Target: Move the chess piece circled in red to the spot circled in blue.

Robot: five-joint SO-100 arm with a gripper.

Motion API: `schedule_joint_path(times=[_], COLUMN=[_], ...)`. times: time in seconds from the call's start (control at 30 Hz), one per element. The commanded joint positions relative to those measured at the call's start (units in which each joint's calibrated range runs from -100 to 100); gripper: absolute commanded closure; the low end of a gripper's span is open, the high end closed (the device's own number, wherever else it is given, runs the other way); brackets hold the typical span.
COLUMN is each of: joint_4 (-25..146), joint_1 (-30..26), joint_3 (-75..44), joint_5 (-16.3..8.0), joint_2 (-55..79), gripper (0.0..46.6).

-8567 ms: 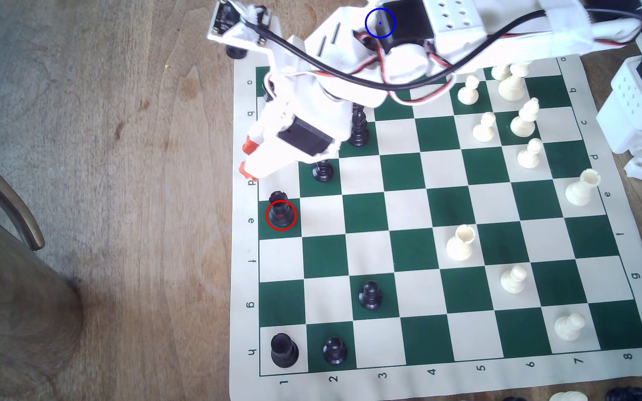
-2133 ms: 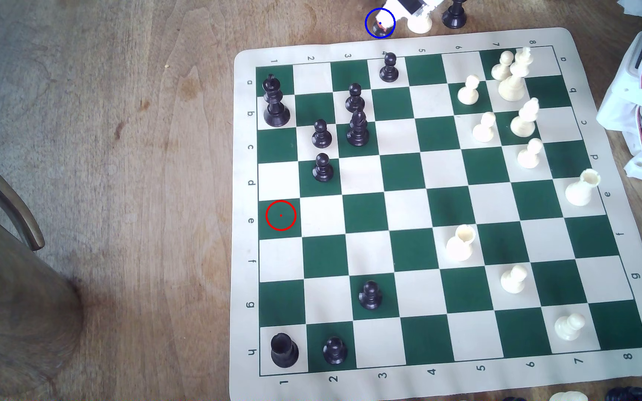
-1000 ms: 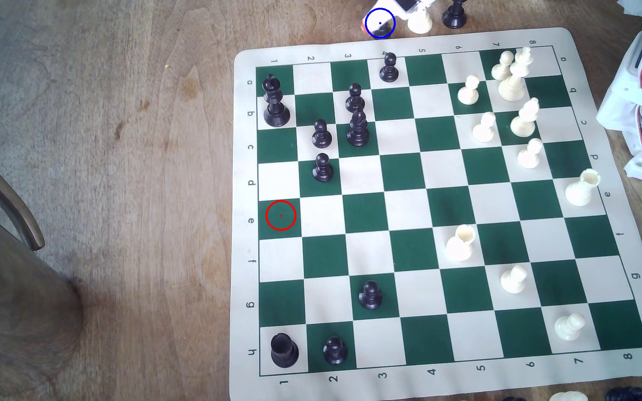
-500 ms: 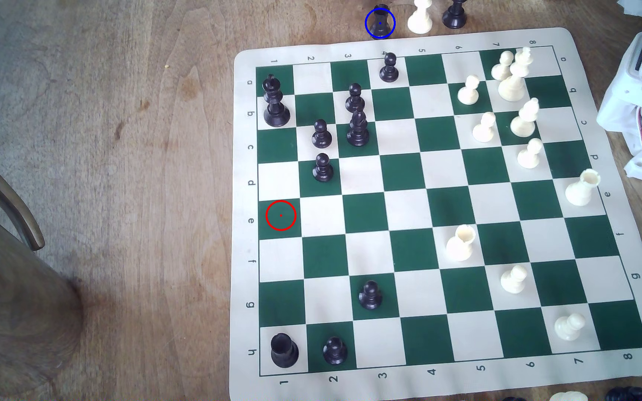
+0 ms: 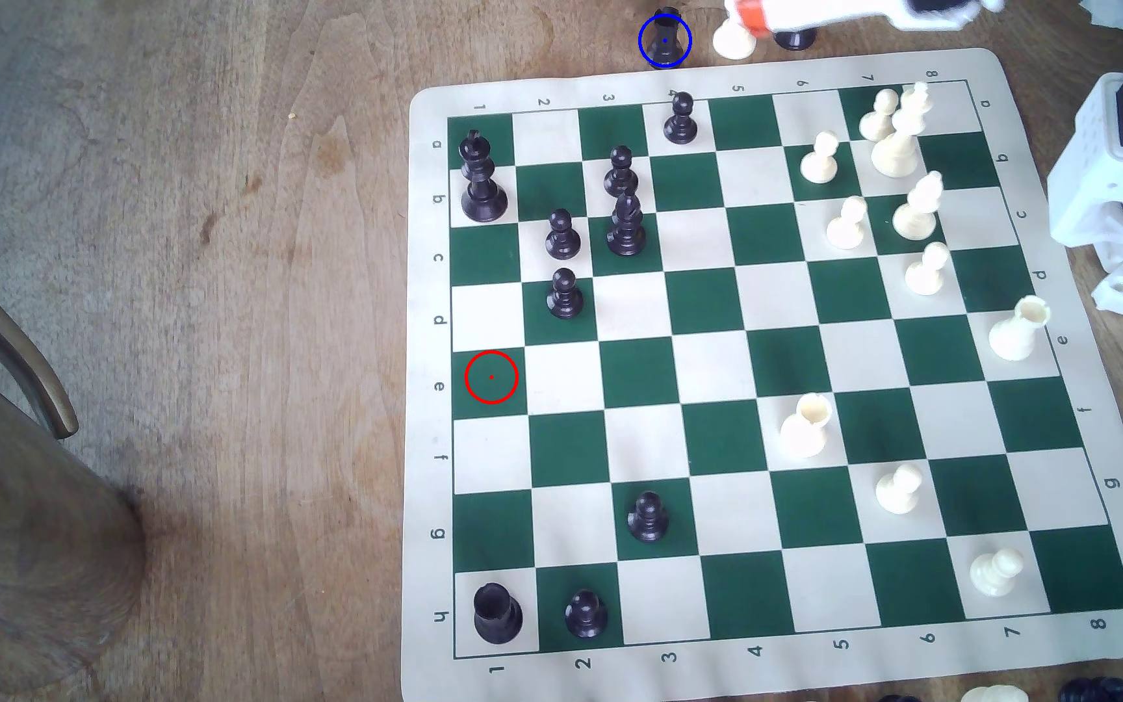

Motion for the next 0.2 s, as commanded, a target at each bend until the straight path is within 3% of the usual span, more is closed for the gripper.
schedule_joint_path(times=[0.0,0.17], joint_4=[0.29,1.44], joint_1=[-1.93,-4.28], joint_3=[6.76,8.85], joint_5=[0.34,0.44], joint_2=[-12.94,-16.76], gripper=[31.1,32.1])
